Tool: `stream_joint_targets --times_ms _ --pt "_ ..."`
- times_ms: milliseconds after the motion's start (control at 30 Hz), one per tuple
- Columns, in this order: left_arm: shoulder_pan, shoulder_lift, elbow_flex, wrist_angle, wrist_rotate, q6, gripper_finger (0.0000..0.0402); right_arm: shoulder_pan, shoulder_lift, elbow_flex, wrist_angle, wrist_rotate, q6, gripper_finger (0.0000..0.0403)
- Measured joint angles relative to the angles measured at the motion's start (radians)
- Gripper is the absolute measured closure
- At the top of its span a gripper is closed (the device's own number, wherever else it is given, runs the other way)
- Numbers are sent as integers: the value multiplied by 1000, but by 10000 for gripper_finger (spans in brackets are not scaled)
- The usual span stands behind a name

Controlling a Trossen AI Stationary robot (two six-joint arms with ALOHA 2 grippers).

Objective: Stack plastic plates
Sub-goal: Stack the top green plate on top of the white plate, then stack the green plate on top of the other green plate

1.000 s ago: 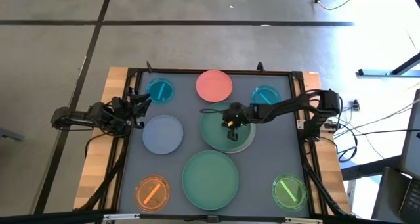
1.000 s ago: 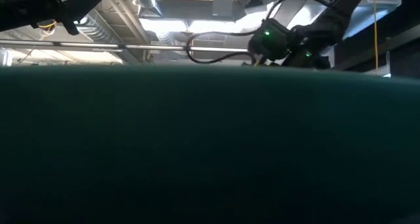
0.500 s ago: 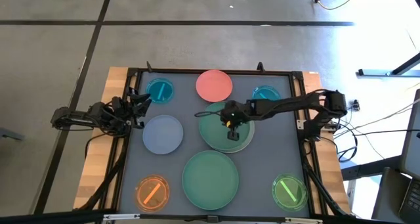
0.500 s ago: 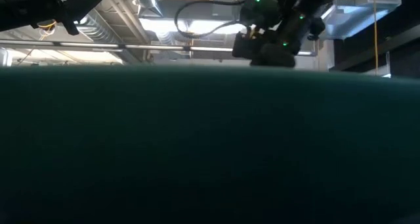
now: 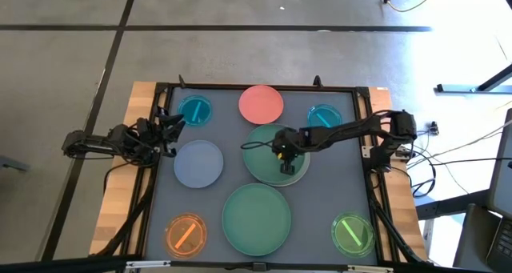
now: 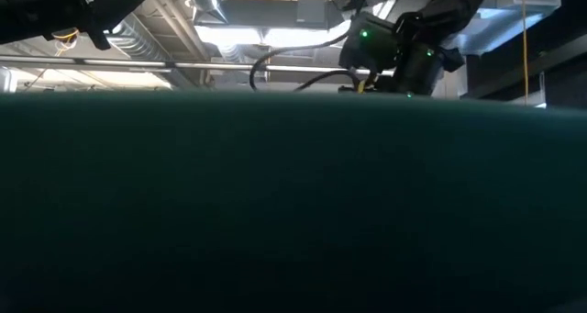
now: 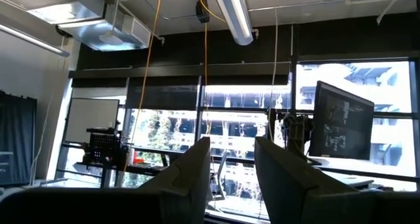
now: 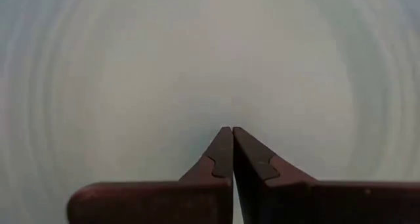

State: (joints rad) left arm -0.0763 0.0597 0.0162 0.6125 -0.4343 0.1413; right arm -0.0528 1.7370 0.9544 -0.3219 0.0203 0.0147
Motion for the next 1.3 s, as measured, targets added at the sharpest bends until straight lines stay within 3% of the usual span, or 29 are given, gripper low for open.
stream_joint_targets --times_ms 400,800,1100,1300 --pt "0 0 0 0 -2 -1 289 0 -11 4 -109 23 -1 403" --pt "0 0 0 -3 -2 -9 289 10 -103 44 -144 41 1 403" --pt "0 0 0 -29 -3 -4 289 124 -103 47 181 -56 75 403" --pt "0 16 0 -27 -1 -4 289 177 -46 43 288 -58 191 401"
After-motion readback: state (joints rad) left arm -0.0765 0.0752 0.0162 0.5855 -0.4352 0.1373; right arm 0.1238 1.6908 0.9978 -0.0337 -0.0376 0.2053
